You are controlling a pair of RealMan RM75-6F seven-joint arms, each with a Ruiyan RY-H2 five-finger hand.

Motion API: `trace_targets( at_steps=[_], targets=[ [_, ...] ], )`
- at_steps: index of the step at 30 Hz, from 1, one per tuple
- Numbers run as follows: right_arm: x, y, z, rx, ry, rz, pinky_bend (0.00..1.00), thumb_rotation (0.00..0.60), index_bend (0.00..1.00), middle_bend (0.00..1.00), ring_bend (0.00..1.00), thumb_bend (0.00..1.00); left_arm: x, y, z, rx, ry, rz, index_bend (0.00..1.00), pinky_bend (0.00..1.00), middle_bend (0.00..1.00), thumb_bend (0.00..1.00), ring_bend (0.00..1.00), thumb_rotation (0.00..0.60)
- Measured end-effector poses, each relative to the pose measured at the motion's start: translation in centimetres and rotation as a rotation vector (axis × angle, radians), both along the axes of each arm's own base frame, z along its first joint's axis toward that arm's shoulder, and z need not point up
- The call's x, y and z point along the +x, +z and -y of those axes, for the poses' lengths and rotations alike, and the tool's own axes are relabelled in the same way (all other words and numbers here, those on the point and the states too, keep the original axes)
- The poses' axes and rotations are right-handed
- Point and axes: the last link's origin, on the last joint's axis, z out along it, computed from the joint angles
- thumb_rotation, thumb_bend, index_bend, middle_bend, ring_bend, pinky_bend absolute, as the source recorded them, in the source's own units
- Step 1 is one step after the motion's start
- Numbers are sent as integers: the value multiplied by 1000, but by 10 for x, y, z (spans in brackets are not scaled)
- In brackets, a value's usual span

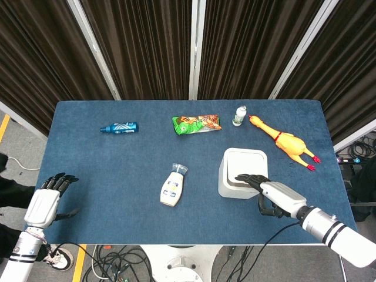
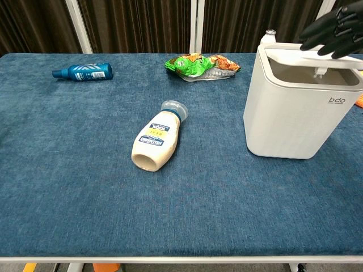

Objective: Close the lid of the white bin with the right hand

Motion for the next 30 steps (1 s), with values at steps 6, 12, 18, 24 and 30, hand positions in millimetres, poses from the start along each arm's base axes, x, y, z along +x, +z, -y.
trace_targets(
  at_steps=[6,12,18,24,30],
  targets=[
    [-7,-8,5,29,-17,-12,0,600,0,22,0,1000,-1,1,0,4,4,1,238,180,210,0,107,600],
    [-11,-14,6,52,-31,-16,0,600,0,22,0,1000,-2,1,0,3,5,3,238,180,210,0,107,600],
    [-16,-21,7,74,-52,-19,0,600,0,22,0,1000,-2,2,0,4,4,3,238,180,210,0,107,600],
    [-19,-25,9,81,-63,-11,0,600,0,20,0,1000,-3,2,1,5,7,2,238,180,210,0,107,600],
    [-14,-10,8,5,-13,37,0,600,0,8,0,1000,-3,2,1,9,6,4,238,180,210,0,107,600]
  ],
)
